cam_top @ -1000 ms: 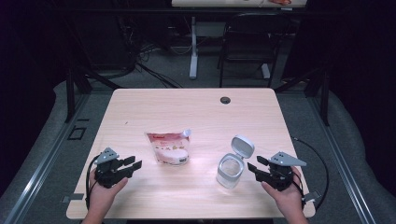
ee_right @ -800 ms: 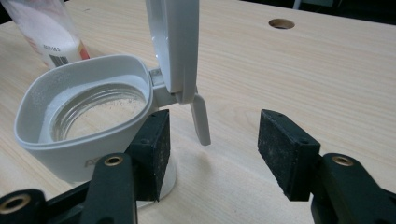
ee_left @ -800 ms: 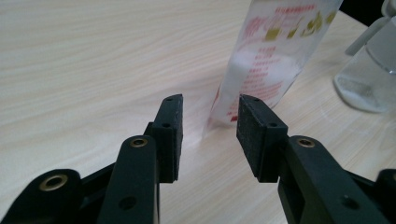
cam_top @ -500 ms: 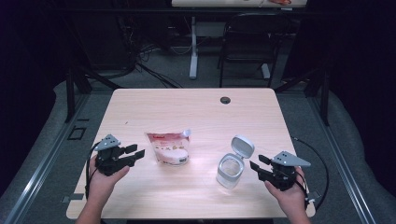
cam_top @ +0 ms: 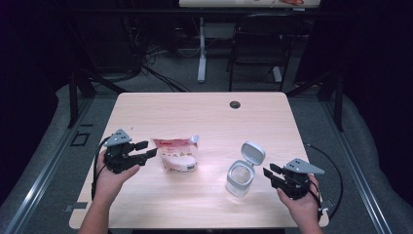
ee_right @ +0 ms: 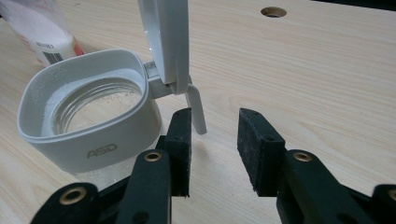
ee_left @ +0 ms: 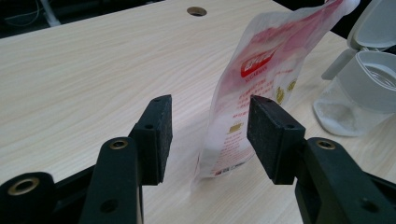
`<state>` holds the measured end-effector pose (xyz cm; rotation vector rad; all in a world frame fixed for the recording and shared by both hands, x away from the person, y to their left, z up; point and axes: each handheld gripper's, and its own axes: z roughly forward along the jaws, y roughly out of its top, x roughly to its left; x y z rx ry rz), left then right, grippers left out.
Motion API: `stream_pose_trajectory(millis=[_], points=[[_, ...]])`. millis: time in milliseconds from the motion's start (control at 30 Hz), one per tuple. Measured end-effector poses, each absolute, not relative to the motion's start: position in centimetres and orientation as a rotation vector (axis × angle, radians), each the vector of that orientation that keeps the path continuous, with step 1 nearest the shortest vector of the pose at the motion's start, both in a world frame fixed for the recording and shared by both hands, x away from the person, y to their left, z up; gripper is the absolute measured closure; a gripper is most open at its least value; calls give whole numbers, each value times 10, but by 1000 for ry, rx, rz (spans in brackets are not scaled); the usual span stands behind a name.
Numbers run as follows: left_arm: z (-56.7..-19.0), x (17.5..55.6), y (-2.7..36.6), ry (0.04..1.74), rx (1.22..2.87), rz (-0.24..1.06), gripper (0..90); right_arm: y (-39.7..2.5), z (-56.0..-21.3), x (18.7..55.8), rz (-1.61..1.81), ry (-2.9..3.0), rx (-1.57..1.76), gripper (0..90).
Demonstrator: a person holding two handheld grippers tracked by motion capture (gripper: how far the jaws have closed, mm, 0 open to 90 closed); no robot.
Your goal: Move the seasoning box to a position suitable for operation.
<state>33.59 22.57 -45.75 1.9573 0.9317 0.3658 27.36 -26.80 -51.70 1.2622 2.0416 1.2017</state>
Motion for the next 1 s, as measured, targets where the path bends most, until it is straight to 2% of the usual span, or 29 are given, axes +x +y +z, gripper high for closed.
stream_pose_trajectory(millis=[133,467,1000], points=[[-458,341,220,912,1954,361,507,-269,-519,274,1214,2037,1271,654],[-453,343,210,856,1937,355,616,-271,-512,272,1243,2027,1262,660],[-453,339,211,845,1933,379,690,-234,-440,262,1312,2067,1027,668]])
